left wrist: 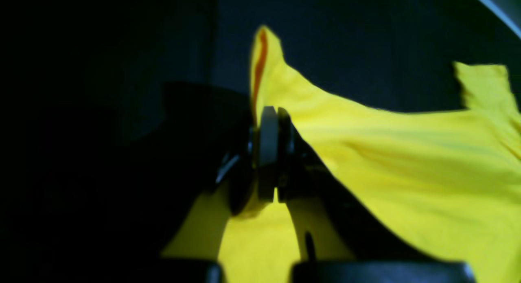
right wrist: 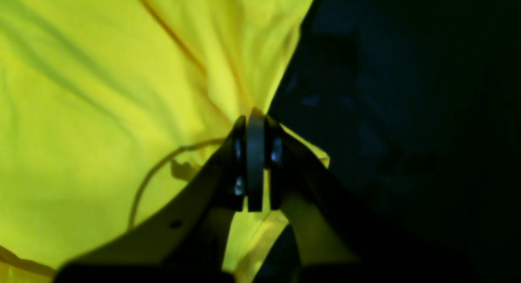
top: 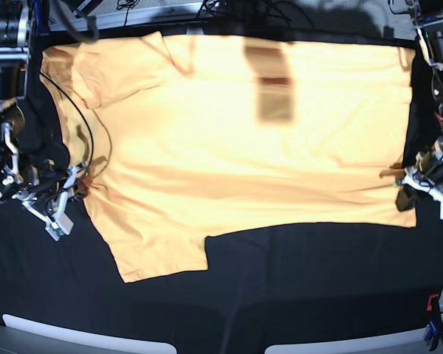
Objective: Layout the t-shirt on the table in an organized manner, then fold the t-shirt properly
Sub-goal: 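Lift the hem and fold it over toward the collar with both grippers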
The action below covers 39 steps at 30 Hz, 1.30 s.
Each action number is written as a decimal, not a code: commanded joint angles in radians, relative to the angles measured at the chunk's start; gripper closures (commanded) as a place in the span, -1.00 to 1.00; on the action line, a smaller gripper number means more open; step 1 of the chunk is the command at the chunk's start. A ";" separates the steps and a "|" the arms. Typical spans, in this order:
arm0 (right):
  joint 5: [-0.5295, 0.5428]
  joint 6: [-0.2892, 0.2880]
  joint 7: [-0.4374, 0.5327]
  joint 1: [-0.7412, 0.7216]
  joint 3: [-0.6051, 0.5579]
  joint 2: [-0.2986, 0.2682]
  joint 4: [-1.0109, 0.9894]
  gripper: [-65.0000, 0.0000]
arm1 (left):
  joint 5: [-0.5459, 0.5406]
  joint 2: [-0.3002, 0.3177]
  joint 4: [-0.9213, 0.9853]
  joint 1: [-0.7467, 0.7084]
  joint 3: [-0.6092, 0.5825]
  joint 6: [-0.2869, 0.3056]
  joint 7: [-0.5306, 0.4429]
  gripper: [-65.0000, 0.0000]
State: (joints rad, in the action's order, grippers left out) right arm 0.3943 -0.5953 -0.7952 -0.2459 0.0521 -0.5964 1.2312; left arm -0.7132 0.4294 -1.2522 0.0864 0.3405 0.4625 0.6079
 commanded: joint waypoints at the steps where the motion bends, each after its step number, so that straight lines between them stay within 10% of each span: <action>1: 0.024 0.001 0.004 -0.007 0.032 -0.021 0.037 1.00 | -0.027 0.016 -0.020 0.008 0.007 0.014 -0.007 1.00; 22: 0.193 -0.045 -0.115 0.447 0.509 -0.010 0.468 1.00 | -0.032 -0.132 -0.442 -0.298 0.171 0.021 0.095 1.00; 39: 0.185 -0.052 -0.064 0.631 0.576 0.023 0.484 1.00 | 0.084 -0.132 -0.451 -0.392 0.219 -0.006 0.141 1.00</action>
State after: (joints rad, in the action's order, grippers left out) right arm 0.5728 -0.6403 -0.8761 0.3912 0.6174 -0.5503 1.6981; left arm -0.6205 0.2794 -1.6844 -0.3077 0.5484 0.4553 0.7723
